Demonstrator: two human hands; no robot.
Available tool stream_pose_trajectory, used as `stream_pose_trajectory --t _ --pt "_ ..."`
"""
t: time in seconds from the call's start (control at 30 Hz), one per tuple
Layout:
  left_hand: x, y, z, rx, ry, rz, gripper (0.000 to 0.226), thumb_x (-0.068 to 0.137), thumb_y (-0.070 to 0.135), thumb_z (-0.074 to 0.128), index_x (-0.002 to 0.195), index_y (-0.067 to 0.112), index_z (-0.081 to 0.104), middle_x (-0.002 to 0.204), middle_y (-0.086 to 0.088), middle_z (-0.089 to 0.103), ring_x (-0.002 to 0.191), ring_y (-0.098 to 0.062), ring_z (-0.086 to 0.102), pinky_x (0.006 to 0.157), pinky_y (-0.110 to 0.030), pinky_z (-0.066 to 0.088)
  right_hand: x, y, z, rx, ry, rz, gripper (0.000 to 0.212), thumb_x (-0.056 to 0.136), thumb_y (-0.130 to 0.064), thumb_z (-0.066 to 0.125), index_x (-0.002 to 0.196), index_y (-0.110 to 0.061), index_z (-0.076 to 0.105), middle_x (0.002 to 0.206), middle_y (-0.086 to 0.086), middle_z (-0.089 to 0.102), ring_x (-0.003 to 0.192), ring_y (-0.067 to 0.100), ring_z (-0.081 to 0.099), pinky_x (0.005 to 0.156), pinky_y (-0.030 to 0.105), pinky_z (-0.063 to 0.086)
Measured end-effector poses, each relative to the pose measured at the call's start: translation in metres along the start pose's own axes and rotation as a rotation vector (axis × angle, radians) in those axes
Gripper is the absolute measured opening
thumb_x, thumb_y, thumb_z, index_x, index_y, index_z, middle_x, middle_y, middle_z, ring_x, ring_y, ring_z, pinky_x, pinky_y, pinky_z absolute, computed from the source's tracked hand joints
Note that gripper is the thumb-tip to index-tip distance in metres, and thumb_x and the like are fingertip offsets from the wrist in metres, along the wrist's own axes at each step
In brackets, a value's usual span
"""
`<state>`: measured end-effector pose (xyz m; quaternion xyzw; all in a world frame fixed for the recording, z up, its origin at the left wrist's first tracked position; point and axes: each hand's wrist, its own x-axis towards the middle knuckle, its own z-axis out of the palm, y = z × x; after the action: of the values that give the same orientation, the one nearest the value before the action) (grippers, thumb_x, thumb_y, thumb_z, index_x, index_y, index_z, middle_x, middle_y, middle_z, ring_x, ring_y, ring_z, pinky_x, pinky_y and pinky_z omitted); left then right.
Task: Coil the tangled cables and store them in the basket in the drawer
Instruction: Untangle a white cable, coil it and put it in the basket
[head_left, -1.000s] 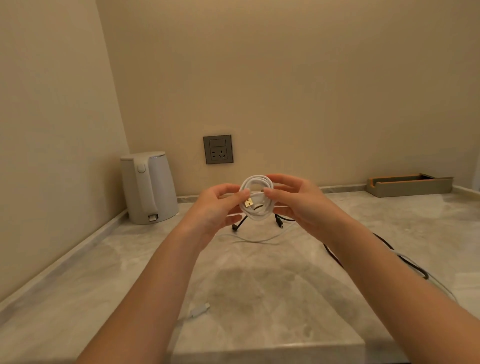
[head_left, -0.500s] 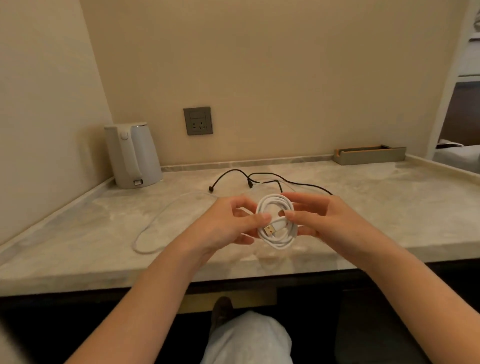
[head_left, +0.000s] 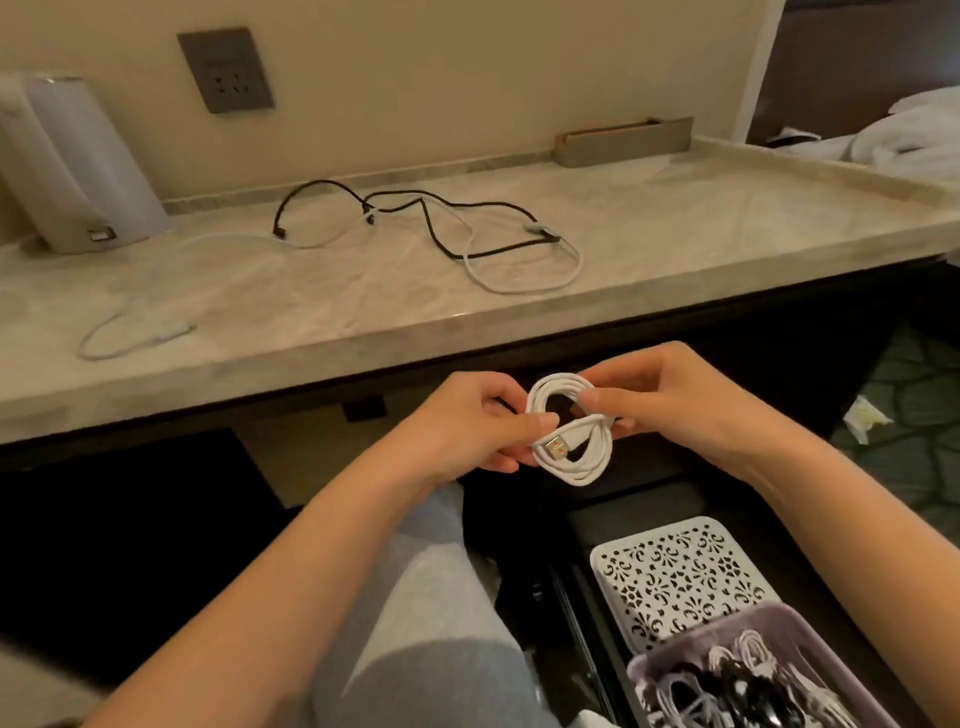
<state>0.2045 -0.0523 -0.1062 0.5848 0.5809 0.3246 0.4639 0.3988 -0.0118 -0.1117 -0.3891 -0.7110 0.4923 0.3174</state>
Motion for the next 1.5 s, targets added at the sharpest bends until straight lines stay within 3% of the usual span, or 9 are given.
stream_pose_trajectory --t 0.27,0.47,0.63,0.73,0.9,1.07,1.17,1.37,1.5 --pt "0.027 -0.051 0.088 0.026 -0.157 -0.174 0.018 0.086 0.024 0.069 0.095 0.010 0.062 0.078 -0.003 0.072 0.066 -0.004 0.067 0.060 -0.017 0.053 -0.032 0.084 -0.033 -0.175 -0.098 0.161 0.012 0.086 -0.016 0.066 0.094 -0.010 0.073 0.083 0.006 0.073 0.076 0.015 0.070 0.068 0.020 0.055" --pt "0.045 -0.104 0.160 0.020 -0.226 -0.308 0.021 0.086 0.024 0.070 0.099 0.012 0.057 0.076 -0.002 0.067 0.058 0.000 0.064 0.049 -0.012 0.048 -0.060 0.165 -0.046 -0.221 -0.145 0.315 0.010 0.085 -0.016 0.068 0.090 -0.011 0.074 0.083 0.007 0.072 0.073 0.010 0.065 0.065 0.018 0.051" --pt "0.054 -0.142 0.208 0.148 -0.262 -0.340 0.024 0.082 0.021 0.073 0.095 0.019 0.053 0.075 -0.007 0.068 0.066 -0.017 0.068 0.060 -0.024 0.051 -0.081 0.215 -0.048 -0.269 -0.172 0.400 0.007 0.084 -0.011 0.070 0.083 -0.006 0.074 0.066 0.000 0.064 0.056 0.001 0.054 0.057 0.017 0.045" --pt "0.054 -0.157 0.230 0.237 -0.284 -0.331 0.019 0.083 0.022 0.072 0.091 0.016 0.056 0.069 0.001 0.061 0.055 -0.008 0.058 0.059 -0.022 0.049 -0.093 0.238 -0.047 -0.344 -0.217 0.431 0.004 0.082 -0.012 0.072 0.079 -0.013 0.075 0.073 0.010 0.067 0.062 0.010 0.057 0.061 0.024 0.049" --pt "0.044 -0.172 0.263 0.444 -0.379 -0.285 0.022 0.083 0.024 0.072 0.098 0.008 0.065 0.101 -0.010 0.067 0.096 -0.026 0.063 0.080 -0.034 0.049 -0.113 0.261 -0.042 -0.470 -0.382 0.473 0.019 0.083 -0.013 0.070 0.070 -0.027 0.069 0.066 -0.003 0.066 0.060 0.010 0.062 0.061 0.019 0.051" --pt "0.032 -0.186 0.285 0.643 -0.450 -0.189 0.030 0.089 0.030 0.064 0.107 0.006 0.063 0.106 -0.010 0.066 0.100 -0.028 0.061 0.087 -0.038 0.050 -0.128 0.286 -0.039 -0.681 -0.450 0.531 0.008 0.085 -0.011 0.067 0.090 -0.008 0.072 0.077 -0.003 0.066 0.069 0.014 0.061 0.065 0.018 0.047" --pt "0.030 -0.191 0.291 0.662 -0.495 -0.173 0.030 0.091 0.029 0.062 0.111 0.006 0.059 0.113 -0.013 0.061 0.103 -0.031 0.059 0.090 -0.042 0.049 -0.138 0.301 -0.035 -0.784 -0.478 0.570 0.014 0.084 -0.015 0.068 0.097 -0.012 0.071 0.085 -0.004 0.064 0.078 0.011 0.056 0.079 0.024 0.044" --pt "0.035 -0.197 0.288 0.621 -0.560 -0.181 0.030 0.091 0.028 0.061 0.114 0.008 0.058 0.117 -0.012 0.059 0.105 -0.031 0.057 0.092 -0.042 0.048 -0.145 0.312 -0.024 -0.898 -0.494 0.569 0.016 0.089 -0.019 0.061 0.101 -0.015 0.070 0.094 -0.002 0.067 0.085 0.011 0.057 0.068 0.016 0.033" --pt "0.043 -0.196 0.282 0.618 -0.610 -0.209 0.030 0.091 0.034 0.060 0.113 0.014 0.059 0.117 -0.007 0.060 0.107 -0.026 0.057 0.095 -0.039 0.047 -0.141 0.310 -0.023 -0.995 -0.522 0.568 0.018 0.089 -0.026 0.061 0.104 -0.022 0.070 0.101 -0.006 0.069 0.092 0.013 0.062 0.071 0.022 0.042"
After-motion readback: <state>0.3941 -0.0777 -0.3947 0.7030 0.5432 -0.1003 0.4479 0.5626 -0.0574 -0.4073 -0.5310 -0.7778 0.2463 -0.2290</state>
